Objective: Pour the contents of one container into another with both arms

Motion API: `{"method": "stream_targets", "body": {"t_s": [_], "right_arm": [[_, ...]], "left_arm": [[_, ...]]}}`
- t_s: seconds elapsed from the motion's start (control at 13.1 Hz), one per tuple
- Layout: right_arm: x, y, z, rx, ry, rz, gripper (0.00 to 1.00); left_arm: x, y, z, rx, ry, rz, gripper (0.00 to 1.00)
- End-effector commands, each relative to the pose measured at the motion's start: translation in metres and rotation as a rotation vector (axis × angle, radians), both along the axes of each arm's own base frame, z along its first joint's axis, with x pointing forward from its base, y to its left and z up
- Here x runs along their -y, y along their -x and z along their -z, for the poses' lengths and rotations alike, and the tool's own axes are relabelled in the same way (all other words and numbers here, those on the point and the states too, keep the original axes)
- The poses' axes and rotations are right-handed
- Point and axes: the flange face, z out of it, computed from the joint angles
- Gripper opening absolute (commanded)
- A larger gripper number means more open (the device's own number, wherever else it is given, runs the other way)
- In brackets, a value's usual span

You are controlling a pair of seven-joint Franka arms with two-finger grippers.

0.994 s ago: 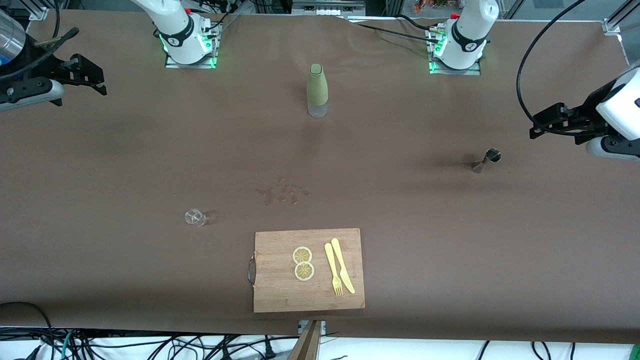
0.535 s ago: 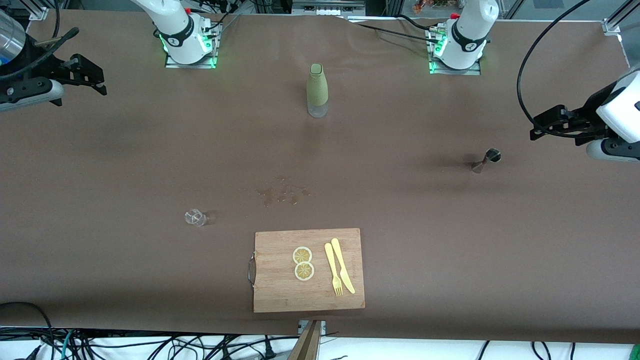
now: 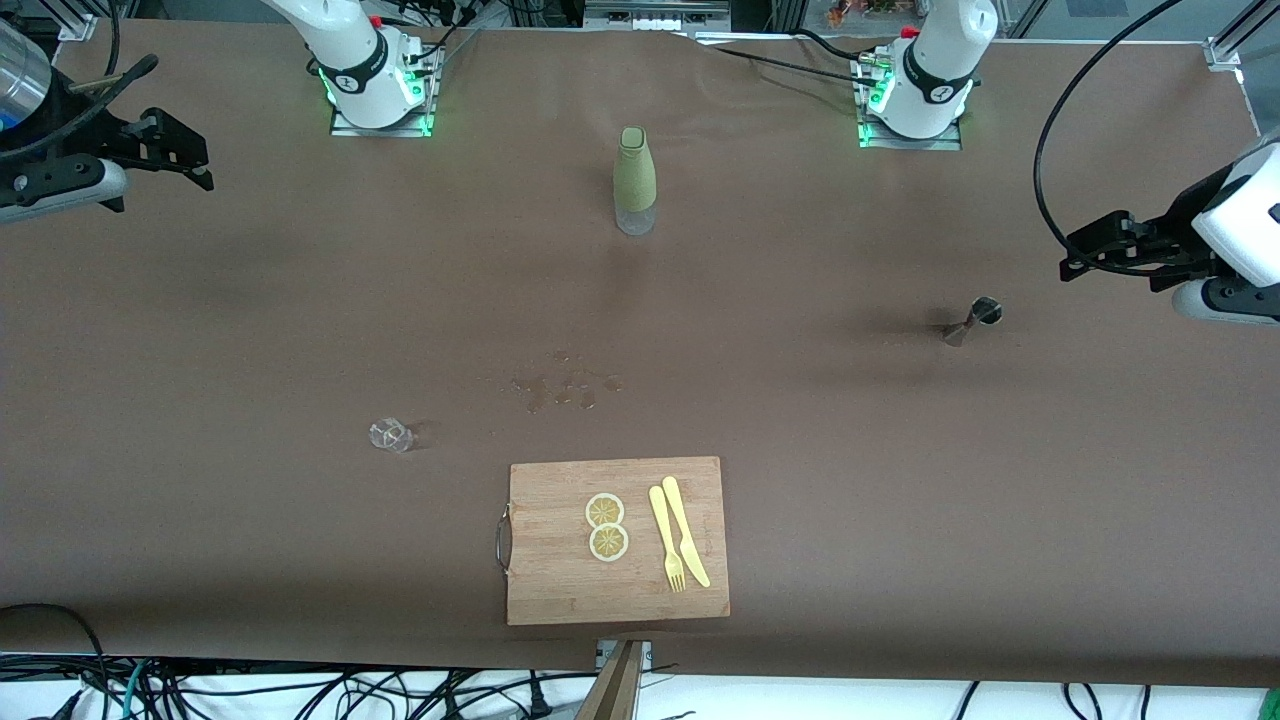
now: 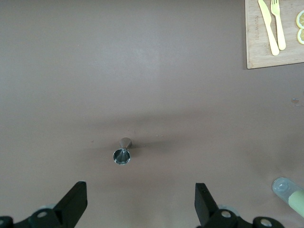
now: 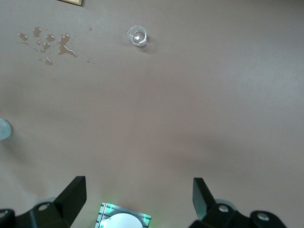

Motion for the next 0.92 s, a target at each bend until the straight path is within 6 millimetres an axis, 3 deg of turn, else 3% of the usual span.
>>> {"method": "stream_targets", "body": {"t_s": [0.0,0.31,0.69,0.84], "right_arm": [[-0.003,0.001,-0.006,0.0,0.001,0.009,0.99],[-0.002,0.001,-0.007,0.001,0.001,0.012,0.99],[-0.003,0.003,-0.005,-0.006,0.001,0.027,0.99],[-0.003,0.002,-0.005,-0.005,0.003,0.028,0.99]], "left_arm": [[-0.001,-0.004,-0.006,0.01,0.011,0.009,1.0],[-0.006,-0.005,-0.002,0.002,0.01,0.005,1.0],[-0.038,-0.004,0.01,-0.014,0.038,0.161,1.0],[-0.056,-0.002,0.027,-0.05,0.06,0.244,1.0]]}}
